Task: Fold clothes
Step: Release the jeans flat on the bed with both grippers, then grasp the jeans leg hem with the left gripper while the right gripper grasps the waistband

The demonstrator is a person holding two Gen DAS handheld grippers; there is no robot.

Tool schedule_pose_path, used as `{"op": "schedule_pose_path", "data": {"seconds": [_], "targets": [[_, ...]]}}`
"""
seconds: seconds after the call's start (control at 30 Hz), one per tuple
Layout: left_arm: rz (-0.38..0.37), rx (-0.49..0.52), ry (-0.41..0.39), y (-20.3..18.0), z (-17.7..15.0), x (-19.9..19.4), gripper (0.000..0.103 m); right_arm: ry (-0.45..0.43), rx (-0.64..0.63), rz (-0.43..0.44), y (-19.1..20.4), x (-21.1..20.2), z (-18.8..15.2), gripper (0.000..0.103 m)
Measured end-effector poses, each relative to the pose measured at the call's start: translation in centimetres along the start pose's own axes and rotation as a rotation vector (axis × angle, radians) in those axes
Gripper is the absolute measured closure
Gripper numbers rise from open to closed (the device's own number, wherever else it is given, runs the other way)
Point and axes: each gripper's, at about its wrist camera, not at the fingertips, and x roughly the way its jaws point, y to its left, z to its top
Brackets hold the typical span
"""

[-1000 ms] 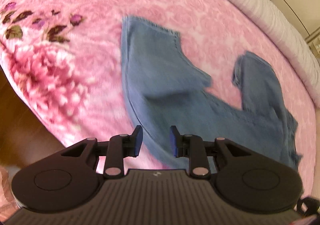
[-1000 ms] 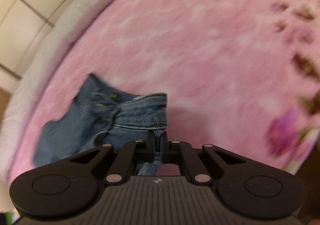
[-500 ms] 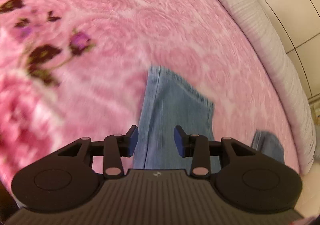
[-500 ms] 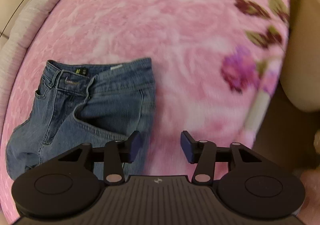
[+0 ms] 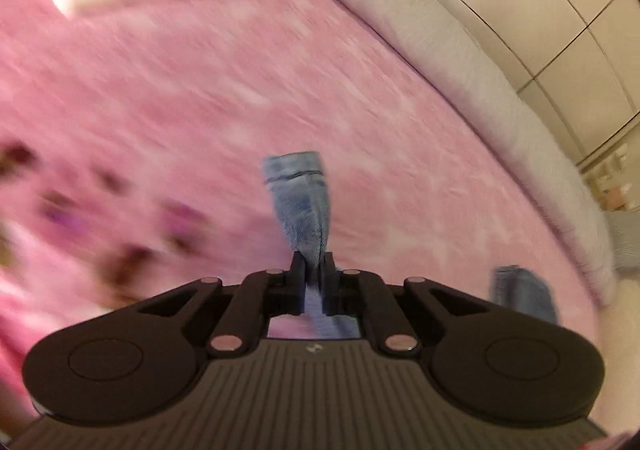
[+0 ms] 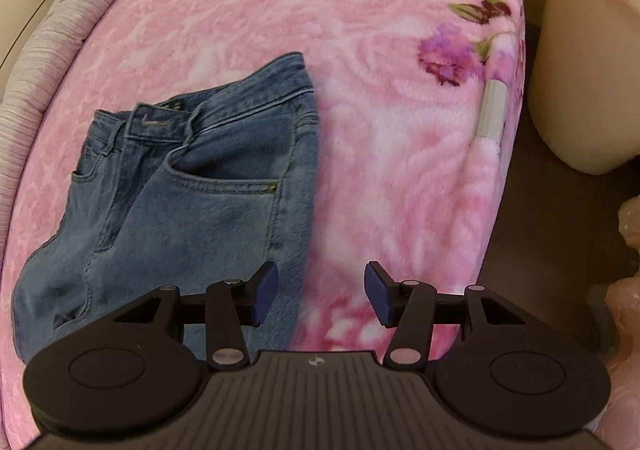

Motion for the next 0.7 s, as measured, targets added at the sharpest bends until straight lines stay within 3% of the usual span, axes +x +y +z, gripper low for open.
{"op": "schedule_pose_path", "data": {"seconds": [0.17,0.3,0.4,0.47,0.6,0.7], "targets": [[0.161,-0.067,0.137,4.6,-3.2,1.8,0.089,0.012,-0.028,-0.001,1.0,0.0,-1.0,0.049],[0.217,-0.112,0.067,4.1,-3.8,1.3,0.083,0.021,-0.040,-0.017,0.9,0.1,-1.3,0.047],[0.391,-0.068,0.017,2.8,-3.1,0.5,0.077,0.000,-0.041,-0.037,0.5,-0.1,-0.5,0.046],[0.445,-0.076,-0.007,2.0,-2.8,-0.1,0.076,-0.020,-0.047,-0.066,0.4,-0.1,0.4,0.046],[0.326,0.022,0.044,-2.4,-3.2,-0.9,0.077,-0.052,-0.065,-0.072,0.7,0.5,2.7,0.045],[0.157,0.098,0.123,-7.6,-4.6,-0.1,0.076,-0.104,-0.123,-0.029,2.4,0.3,4.4,0.045]]}}
